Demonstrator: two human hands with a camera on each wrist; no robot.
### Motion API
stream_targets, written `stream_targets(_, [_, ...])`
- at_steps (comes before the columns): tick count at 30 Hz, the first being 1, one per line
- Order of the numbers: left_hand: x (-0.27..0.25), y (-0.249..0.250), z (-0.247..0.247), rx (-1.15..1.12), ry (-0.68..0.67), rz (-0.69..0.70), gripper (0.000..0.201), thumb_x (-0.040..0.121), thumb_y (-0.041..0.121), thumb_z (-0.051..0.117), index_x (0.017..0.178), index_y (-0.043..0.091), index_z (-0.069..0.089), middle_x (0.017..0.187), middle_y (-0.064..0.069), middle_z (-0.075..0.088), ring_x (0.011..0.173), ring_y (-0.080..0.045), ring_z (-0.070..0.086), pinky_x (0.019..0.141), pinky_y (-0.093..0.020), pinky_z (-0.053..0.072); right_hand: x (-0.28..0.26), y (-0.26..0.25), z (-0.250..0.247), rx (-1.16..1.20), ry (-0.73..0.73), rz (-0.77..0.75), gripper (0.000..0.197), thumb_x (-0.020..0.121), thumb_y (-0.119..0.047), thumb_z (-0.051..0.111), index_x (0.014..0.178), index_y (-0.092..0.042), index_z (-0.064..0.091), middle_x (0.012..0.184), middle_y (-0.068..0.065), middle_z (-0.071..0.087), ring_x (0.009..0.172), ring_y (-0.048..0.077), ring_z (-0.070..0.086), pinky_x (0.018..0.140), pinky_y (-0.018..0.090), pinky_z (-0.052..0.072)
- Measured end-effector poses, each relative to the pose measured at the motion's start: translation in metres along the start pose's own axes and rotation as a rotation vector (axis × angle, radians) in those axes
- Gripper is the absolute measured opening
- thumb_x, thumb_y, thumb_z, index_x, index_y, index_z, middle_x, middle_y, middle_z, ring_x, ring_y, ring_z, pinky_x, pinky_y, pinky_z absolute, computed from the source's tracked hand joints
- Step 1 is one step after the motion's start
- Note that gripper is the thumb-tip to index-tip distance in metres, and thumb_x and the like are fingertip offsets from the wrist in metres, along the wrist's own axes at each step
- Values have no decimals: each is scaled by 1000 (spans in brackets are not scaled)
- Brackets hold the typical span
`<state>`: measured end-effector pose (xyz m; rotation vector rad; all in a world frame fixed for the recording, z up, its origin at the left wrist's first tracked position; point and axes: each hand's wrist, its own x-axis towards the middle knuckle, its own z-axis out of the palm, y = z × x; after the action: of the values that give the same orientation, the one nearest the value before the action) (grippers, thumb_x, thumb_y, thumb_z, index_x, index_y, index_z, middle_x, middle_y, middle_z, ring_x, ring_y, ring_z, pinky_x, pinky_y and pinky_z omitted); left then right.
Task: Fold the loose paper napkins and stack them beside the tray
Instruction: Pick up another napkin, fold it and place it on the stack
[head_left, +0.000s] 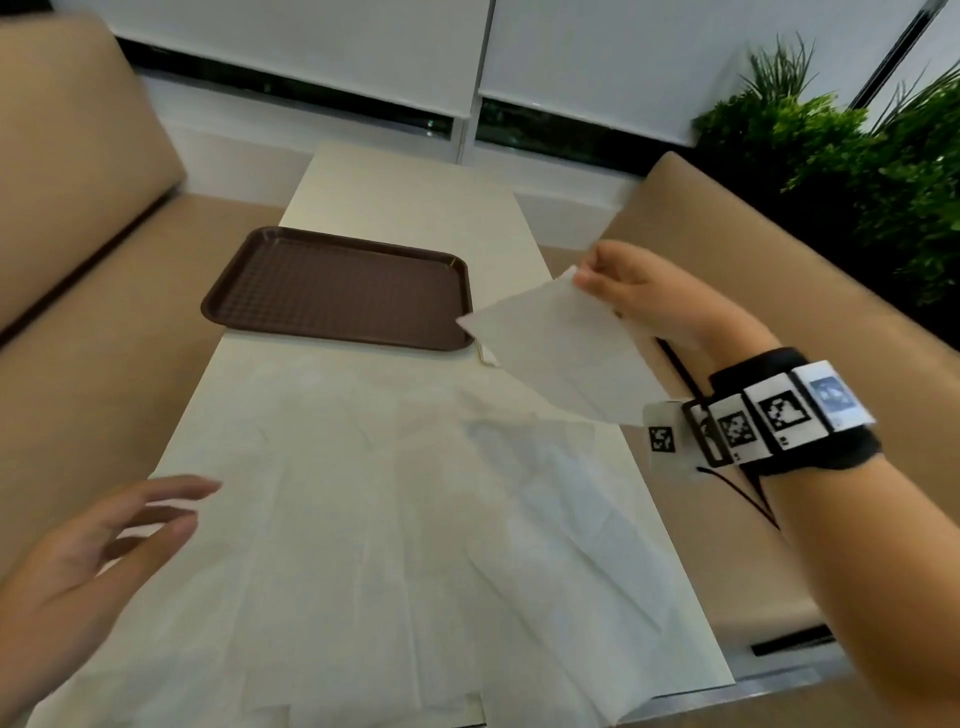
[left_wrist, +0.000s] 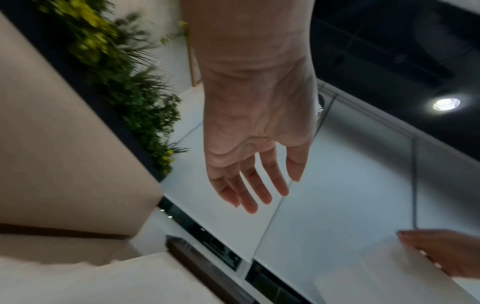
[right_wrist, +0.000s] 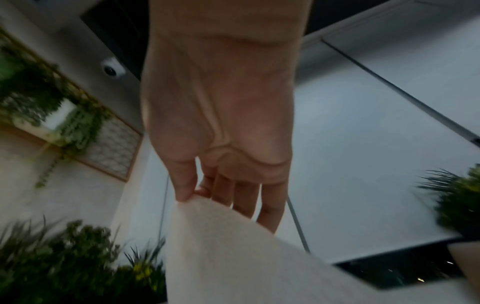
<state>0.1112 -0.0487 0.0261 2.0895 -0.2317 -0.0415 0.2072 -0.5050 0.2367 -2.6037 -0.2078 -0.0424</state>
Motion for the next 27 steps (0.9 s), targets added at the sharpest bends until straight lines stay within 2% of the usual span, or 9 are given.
stream_targets(2, [17,70,13,-145,2,26,38,80,60,62,114,42,62,120,16,62,110,0,58,91,-27,50,-7,-18,-19,97,6,-21,22,96,-41,47,96,-19,52,89,9,66,72,24,58,71,40,48])
stream_targets(4, [41,112,26,-252,-45,155,49,68,69,65,112,49,59,122,18,60,111,3,56,89,-18,49,-14,-36,-33,246,42,-57,19,98,-38,44,90,-22,50,78,1,67,67,22,62,64,37,51])
stream_targets(7, [80,155,53,-428,-69,189,76,54,67,74,121,65,39,131,21,48,123,6,47,100,-26,41,-16,-57,-45,462,101,-79,21,102,-28,38,85,-23,48,71,-11,58,59,4,58,54,19,47])
stream_targets(12, [116,215,98,-659,-144,197,110,42,75,75,136,57,20,153,3,27,137,-9,32,107,-32,33,-14,-68,-36,759,144,-70,21,103,-22,36,88,-17,50,78,-4,56,63,7,59,58,23,51])
stream_targets(14, [122,224,113,-768,-204,128,129,39,77,75,146,45,12,153,5,28,136,-10,35,104,-30,37,-13,-67,-25,825,150,-55,22,103,-21,36,88,-16,50,76,-3,57,62,7,59,58,23,51])
stream_targets(16, [123,226,122,-750,-194,126,127,42,77,75,148,41,14,153,8,28,136,-9,36,110,-38,35,-11,-64,-15,913,156,-24,24,103,-21,35,88,-16,52,74,-4,60,64,8,60,61,24,52])
stream_targets(21, [119,212,124,-162,-25,333,81,60,59,78,120,70,24,152,28,-1,144,-2,-8,117,-58,4,-12,-51,-4,938,218,114,22,103,-22,38,102,-12,58,93,6,65,79,16,67,69,30,56])
stream_targets(24, [123,206,121,-177,-31,416,97,48,59,84,120,65,20,145,33,-3,140,2,1,116,-51,11,-15,-45,-3,880,244,175,21,101,-23,44,99,-15,64,100,5,68,93,20,64,90,36,51])
stream_targets(27, [126,200,122,-613,-175,208,129,26,63,87,128,59,7,146,20,18,137,-8,23,107,-36,31,-18,-43,-3,864,227,209,20,99,-27,48,98,-19,67,103,4,71,97,21,67,96,37,50])
